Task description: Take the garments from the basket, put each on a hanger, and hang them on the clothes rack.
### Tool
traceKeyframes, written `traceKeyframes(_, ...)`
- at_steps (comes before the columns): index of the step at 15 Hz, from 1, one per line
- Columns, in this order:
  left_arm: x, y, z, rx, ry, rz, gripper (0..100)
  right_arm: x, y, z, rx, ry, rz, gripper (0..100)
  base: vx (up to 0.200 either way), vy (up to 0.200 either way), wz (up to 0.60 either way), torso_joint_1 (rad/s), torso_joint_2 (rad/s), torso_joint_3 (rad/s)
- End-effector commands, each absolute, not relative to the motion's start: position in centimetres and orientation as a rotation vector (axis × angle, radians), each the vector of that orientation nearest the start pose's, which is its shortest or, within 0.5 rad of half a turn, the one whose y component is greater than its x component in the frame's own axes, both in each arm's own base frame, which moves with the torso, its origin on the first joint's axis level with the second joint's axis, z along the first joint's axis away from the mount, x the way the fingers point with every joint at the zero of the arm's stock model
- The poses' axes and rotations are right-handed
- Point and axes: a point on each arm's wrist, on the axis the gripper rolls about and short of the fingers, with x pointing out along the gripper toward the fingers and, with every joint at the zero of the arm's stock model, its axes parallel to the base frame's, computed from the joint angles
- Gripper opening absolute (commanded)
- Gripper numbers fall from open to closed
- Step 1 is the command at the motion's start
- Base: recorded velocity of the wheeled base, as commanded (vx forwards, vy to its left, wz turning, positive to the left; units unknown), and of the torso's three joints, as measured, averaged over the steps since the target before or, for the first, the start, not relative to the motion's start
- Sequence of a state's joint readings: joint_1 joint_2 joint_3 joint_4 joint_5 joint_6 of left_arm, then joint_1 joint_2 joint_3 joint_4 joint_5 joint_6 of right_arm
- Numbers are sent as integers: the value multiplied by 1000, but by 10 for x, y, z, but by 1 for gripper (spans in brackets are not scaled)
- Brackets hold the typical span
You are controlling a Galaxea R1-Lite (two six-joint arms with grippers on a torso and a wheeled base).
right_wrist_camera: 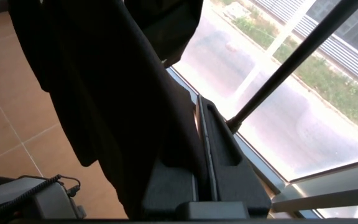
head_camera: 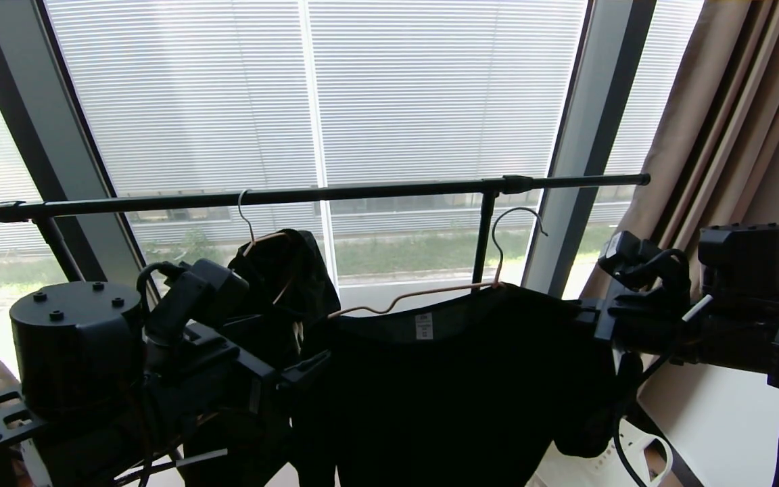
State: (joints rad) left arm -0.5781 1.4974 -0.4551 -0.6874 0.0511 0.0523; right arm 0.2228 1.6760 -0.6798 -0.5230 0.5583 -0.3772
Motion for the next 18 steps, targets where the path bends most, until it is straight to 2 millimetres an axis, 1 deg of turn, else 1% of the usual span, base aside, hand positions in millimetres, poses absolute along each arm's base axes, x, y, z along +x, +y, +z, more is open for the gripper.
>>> traceKeyframes(1, 188, -137, 173, 141, 324, -546, 100, 269, 77, 147, -279, 328, 842, 0, 0, 0, 0, 0, 0, 0)
traceKeyframes(4, 178, -144, 195, 122, 432, -521, 100, 268, 87, 149, -253, 325, 809, 0, 0, 0, 0, 0, 0, 0)
traceKeyframes(7, 175, -151, 205, 111, 499, -485, 100, 269, 97, 147, -253, 310, 790, 0, 0, 0, 0, 0, 0, 0)
traceKeyframes(9, 179, -154, 212, 60, 562, -459, 100, 269, 101, 144, -257, 278, 797, 0, 0, 0, 0, 0, 0, 0)
traceKeyframes(12, 188, -168, 211, -22, 671, -416, 100, 267, 105, 143, -241, 254, 795, 0, 0, 0, 0, 0, 0, 0)
traceKeyframes(13, 192, -176, 210, -56, 705, -401, 100, 266, 106, 142, -242, 245, 797, 0, 0, 0, 0, 0, 0, 0)
traceKeyframes(16, 203, -190, 204, -87, 742, -383, 100, 264, 106, 141, -244, 211, 798, 0, 0, 0, 0, 0, 0, 0)
traceKeyframes(17, 209, -195, 200, -101, 760, -370, 100, 265, 107, 137, -244, 206, 798, 0, 0, 0, 0, 0, 0, 0)
traceKeyframes(18, 209, -195, 200, -102, 759, -368, 100, 266, 107, 137, -244, 202, 798, 0, 0, 0, 0, 0, 0, 0)
